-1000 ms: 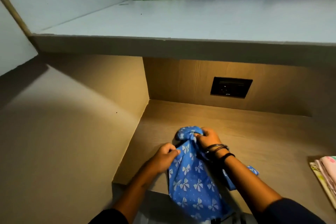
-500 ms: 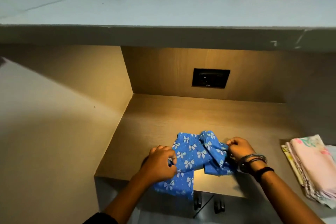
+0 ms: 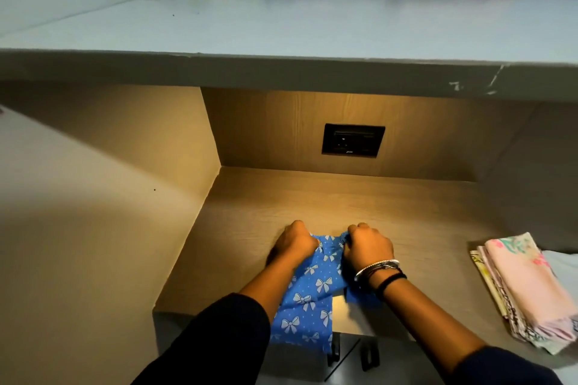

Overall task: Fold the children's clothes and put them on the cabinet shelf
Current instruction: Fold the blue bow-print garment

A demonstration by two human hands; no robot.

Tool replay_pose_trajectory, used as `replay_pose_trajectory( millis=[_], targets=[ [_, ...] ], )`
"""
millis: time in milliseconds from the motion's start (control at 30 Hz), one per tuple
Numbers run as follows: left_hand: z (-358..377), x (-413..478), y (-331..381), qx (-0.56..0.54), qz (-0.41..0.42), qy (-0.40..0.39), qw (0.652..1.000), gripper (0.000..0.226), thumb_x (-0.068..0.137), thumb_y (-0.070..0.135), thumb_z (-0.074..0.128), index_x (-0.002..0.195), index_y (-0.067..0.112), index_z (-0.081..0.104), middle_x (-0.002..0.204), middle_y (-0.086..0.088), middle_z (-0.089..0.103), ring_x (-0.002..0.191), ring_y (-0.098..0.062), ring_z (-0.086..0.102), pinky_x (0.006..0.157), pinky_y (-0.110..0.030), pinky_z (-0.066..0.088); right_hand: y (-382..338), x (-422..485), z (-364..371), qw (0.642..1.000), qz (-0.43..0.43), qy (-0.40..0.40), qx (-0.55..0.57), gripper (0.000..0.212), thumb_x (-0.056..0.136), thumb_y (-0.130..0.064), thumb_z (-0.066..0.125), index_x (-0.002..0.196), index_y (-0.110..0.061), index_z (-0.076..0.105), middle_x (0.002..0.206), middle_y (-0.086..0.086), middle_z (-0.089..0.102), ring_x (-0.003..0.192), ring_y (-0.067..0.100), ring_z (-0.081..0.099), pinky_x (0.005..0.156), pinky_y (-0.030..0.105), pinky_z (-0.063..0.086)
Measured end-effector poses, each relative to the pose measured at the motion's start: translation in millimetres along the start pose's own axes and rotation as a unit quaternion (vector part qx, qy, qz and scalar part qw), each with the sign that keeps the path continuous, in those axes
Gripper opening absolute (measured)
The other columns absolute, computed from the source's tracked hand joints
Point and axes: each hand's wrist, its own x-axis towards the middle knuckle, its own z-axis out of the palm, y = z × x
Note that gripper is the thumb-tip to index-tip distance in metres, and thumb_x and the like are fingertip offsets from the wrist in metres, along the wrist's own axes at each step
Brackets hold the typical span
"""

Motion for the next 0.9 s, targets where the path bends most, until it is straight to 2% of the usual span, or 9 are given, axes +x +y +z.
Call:
replay_pose_trajectory(
  millis=[67, 167, 300, 367, 500, 600, 700, 767, 900],
  targets=[
    [0.0, 1.1, -2.7, -0.063, 0.043, -0.026, 0.997, 0.012, 0.084, 0.022, 0.068, 0.081, 0.013, 0.061, 0.082, -0.011, 0.069, 0.075, -0.027, 0.066, 0.072, -0.037, 0.056, 12.0, 2.9, -7.9, 0.991, 0.072, 0.028, 0.113, 0.015, 0.085, -0.018, 0.05, 0.089, -0.016, 0.064, 0.095, 0.01, 0.07, 0.082, 0.033, 0.064, 0.061, 0.031, 0.046],
    [-20.0, 0.5, -11.3, -0.147, 0.126, -0.038, 0.98, 0.022, 0.09, 0.022, 0.067, 0.072, 0.019, 0.055, 0.067, -0.003, 0.06, 0.057, -0.014, 0.055, 0.053, -0.021, 0.048, 36.0, 3.0, -29.9, 0.915, 0.176, 0.102, 0.347, 0.012, 0.087, -0.01, 0.055, 0.083, -0.011, 0.067, 0.087, 0.016, 0.07, 0.077, 0.028, 0.06, 0.066, 0.031, 0.045],
    [-71.2, -4.3, -13.8, -0.201, 0.192, -0.091, 0.956, 0.018, 0.09, 0.016, 0.068, 0.077, 0.02, 0.056, 0.072, 0.002, 0.059, 0.061, -0.007, 0.056, 0.052, -0.014, 0.045, 56.6, -16.3, -68.8, 0.831, 0.174, 0.108, 0.517, 0.016, 0.087, -0.007, 0.058, 0.076, -0.018, 0.063, 0.076, 0.007, 0.065, 0.071, 0.023, 0.06, 0.07, 0.041, 0.054],
    [-100.2, -17.5, -5.0, -0.259, 0.216, -0.129, 0.933, 0.021, 0.088, 0.01, 0.07, 0.076, 0.019, 0.055, 0.069, 0.002, 0.058, 0.06, -0.009, 0.055, 0.051, -0.018, 0.046, 60.6, -28.3, -91.5, 0.803, 0.143, 0.107, 0.568, 0.018, 0.088, -0.008, 0.057, 0.074, -0.019, 0.062, 0.069, 0.002, 0.064, 0.06, 0.014, 0.063, 0.06, 0.036, 0.058],
    [-155.7, -72.1, 35.5, -0.284, 0.31, -0.067, 0.905, 0.027, 0.085, -0.001, 0.068, 0.076, 0.018, 0.052, 0.073, 0.0, 0.051, 0.065, -0.009, 0.048, 0.054, -0.018, 0.04, 52.6, -46.5, -141.6, 0.794, 0.101, 0.132, 0.584, 0.017, 0.093, -0.014, 0.055, 0.077, -0.018, 0.06, 0.065, 0.002, 0.061, 0.051, 0.008, 0.061, 0.045, 0.028, 0.055],
    [-184.2, -129.0, 62.6, -0.258, 0.353, 0.048, 0.898, 0.027, 0.084, 0.0, 0.068, 0.076, 0.018, 0.05, 0.073, 0.0, 0.05, 0.065, -0.008, 0.045, 0.055, -0.015, 0.04, 41.1, -61.7, -182.6, 0.794, 0.065, 0.185, 0.575, 0.012, 0.093, -0.017, 0.054, 0.086, -0.014, 0.062, 0.074, 0.007, 0.063, 0.065, 0.021, 0.064, 0.055, 0.038, 0.059],
    [-184.8, -187.0, 82.1, -0.28, 0.348, 0.185, 0.875, 0.021, 0.081, 0.0, 0.065, 0.08, 0.013, 0.049, 0.065, -0.001, 0.049, 0.049, 0.0, 0.043, 0.038, -0.007, 0.034, 24.2, -87.7, -211.3, 0.805, 0.044, 0.324, 0.496, 0.011, 0.092, -0.016, 0.054, 0.089, -0.011, 0.063, 0.079, 0.008, 0.064, 0.073, 0.022, 0.059, 0.068, 0.041, 0.052],
    [-165.8, -225.6, 91.9, -0.298, 0.358, 0.214, 0.859, 0.022, 0.079, -0.002, 0.063, 0.078, 0.014, 0.048, 0.061, -0.001, 0.046, 0.039, 0.001, 0.04, 0.036, -0.01, 0.032, 6.7, -118.9, -219.3, 0.79, 0.012, 0.372, 0.488, 0.01, 0.092, -0.016, 0.054, 0.086, -0.013, 0.061, 0.076, 0.005, 0.062, 0.07, 0.022, 0.056, 0.068, 0.043, 0.049],
    [-118.9, -285.9, 93.9, -0.342, 0.344, 0.183, 0.855, 0.024, 0.08, 0.005, 0.061, 0.077, 0.026, 0.048, 0.056, 0.002, 0.055, 0.046, -0.01, 0.049, 0.046, -0.032, 0.044, -21.9, -190.0, -200.7, 0.815, -0.099, 0.336, 0.462, 0.011, 0.093, -0.028, 0.051, 0.092, -0.022, 0.059, 0.075, -0.003, 0.067, 0.066, 0.015, 0.062, 0.059, 0.036, 0.05]
  ],
)
